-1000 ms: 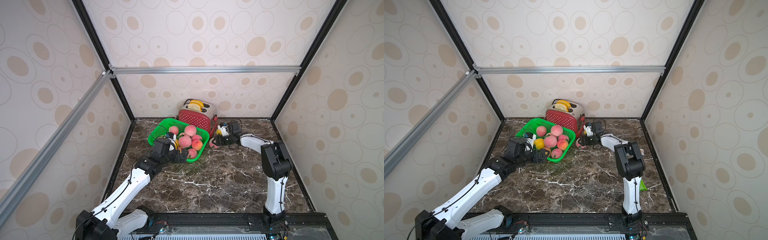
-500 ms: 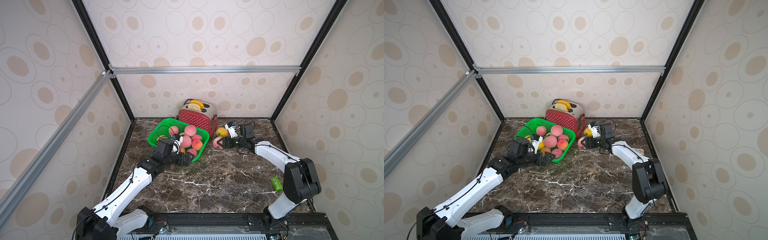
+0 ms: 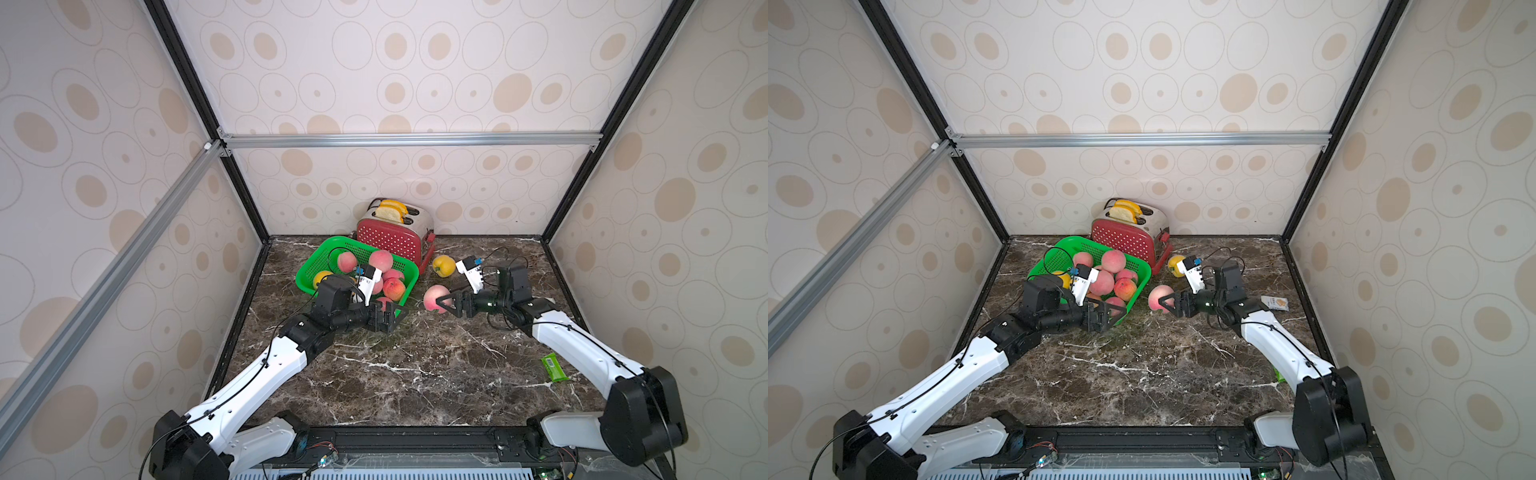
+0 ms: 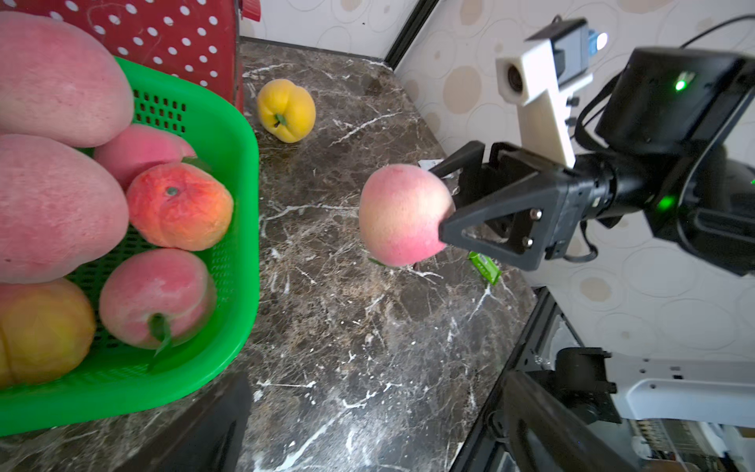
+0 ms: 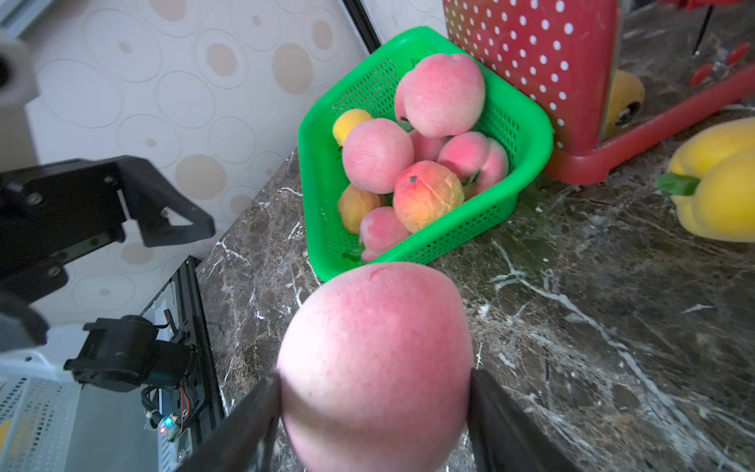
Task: Put the peaches into the basket
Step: Place the peach in the basket.
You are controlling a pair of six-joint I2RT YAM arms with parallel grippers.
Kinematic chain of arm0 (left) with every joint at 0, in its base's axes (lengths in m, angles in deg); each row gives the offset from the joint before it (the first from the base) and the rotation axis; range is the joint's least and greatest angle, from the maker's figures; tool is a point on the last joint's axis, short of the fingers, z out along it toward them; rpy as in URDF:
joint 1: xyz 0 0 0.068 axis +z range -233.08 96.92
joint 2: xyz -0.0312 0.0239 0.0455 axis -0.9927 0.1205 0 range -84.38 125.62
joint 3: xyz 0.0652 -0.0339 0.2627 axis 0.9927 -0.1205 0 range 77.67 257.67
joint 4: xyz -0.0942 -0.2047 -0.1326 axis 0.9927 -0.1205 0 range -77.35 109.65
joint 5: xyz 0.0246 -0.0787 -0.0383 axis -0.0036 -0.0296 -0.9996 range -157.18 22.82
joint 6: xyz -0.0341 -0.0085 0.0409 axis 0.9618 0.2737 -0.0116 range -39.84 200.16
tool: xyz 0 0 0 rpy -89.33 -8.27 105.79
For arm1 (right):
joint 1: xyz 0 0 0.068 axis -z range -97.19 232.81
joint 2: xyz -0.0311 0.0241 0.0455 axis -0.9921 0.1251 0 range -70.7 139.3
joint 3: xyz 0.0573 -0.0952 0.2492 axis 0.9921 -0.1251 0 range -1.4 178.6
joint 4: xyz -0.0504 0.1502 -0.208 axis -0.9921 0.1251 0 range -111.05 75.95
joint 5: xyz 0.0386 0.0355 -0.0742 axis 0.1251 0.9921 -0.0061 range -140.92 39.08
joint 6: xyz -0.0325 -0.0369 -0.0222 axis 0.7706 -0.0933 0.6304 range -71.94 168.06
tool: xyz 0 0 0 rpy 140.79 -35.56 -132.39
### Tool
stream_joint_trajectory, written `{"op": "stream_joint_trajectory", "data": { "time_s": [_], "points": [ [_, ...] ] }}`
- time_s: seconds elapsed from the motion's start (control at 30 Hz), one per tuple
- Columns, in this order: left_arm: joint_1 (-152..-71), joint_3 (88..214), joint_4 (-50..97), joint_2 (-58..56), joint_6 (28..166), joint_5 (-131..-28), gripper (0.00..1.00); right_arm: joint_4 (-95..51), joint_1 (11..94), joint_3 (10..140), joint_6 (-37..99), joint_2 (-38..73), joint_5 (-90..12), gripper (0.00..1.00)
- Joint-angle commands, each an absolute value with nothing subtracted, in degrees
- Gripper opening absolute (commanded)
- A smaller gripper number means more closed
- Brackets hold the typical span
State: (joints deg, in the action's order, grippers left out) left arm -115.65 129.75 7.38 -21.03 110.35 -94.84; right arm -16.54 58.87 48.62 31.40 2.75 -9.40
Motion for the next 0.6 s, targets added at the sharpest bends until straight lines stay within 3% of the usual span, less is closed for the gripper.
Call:
{"op": "stream_joint_trajectory", "data": {
  "time_s": [0.0, 0.57],
  "points": [
    [-115.8, 131.0, 10.2, -20.2, 115.3, -97.3, 0.99, -20.3, 57.0, 45.4, 35.1, -1.8, -7.7, 0.72],
    [-115.8, 128.3, 13.9, -18.3, 126.1, -98.5, 0.99, -25.2, 43.2, 40.1, 47.0, -11.0, -22.7, 0.72]
  ]
}}
